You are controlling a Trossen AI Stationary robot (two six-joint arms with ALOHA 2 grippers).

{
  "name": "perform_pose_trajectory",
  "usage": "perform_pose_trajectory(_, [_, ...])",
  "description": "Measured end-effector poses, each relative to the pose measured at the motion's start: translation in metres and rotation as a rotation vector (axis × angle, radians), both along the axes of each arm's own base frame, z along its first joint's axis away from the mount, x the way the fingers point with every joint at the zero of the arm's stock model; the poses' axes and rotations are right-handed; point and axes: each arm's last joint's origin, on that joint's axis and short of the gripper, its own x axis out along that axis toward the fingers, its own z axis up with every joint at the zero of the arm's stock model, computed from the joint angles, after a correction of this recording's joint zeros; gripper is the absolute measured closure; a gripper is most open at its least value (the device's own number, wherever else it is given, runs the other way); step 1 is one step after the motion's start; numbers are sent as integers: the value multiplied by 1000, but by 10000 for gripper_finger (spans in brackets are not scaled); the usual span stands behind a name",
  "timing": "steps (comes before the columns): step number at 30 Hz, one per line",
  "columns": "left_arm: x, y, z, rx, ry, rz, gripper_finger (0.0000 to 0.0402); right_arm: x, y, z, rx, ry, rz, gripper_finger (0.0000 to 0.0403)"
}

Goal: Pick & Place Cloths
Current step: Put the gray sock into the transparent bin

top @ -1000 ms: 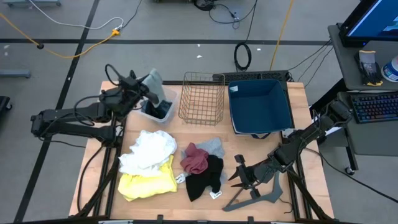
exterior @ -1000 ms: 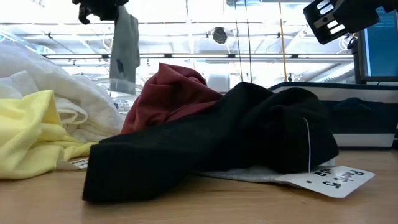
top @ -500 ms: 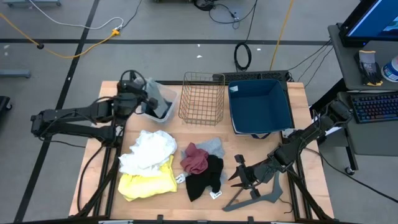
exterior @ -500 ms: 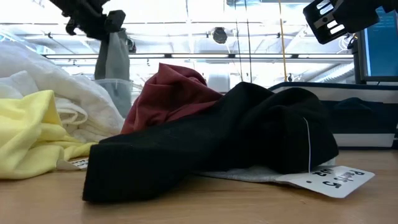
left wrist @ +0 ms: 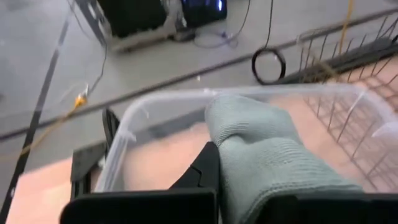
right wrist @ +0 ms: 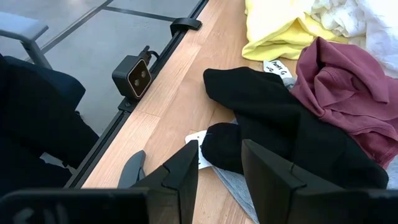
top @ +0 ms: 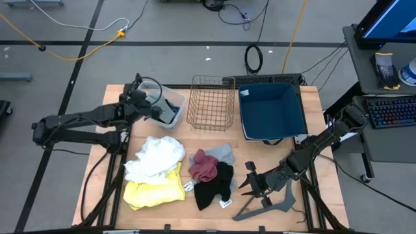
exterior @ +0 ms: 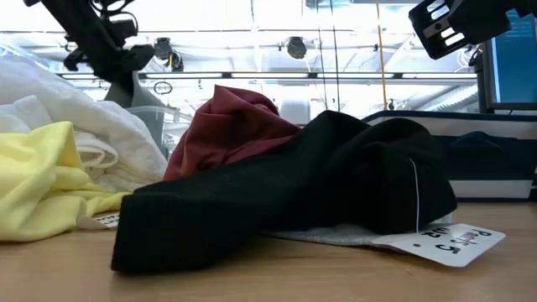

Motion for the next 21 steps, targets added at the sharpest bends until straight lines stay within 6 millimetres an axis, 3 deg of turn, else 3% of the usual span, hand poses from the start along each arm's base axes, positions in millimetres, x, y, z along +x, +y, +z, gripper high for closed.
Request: perform_pose_trajectory(21, [24, 36, -43, -306, 100, 90, 399, 0, 0, 0, 3, 1, -2, 287])
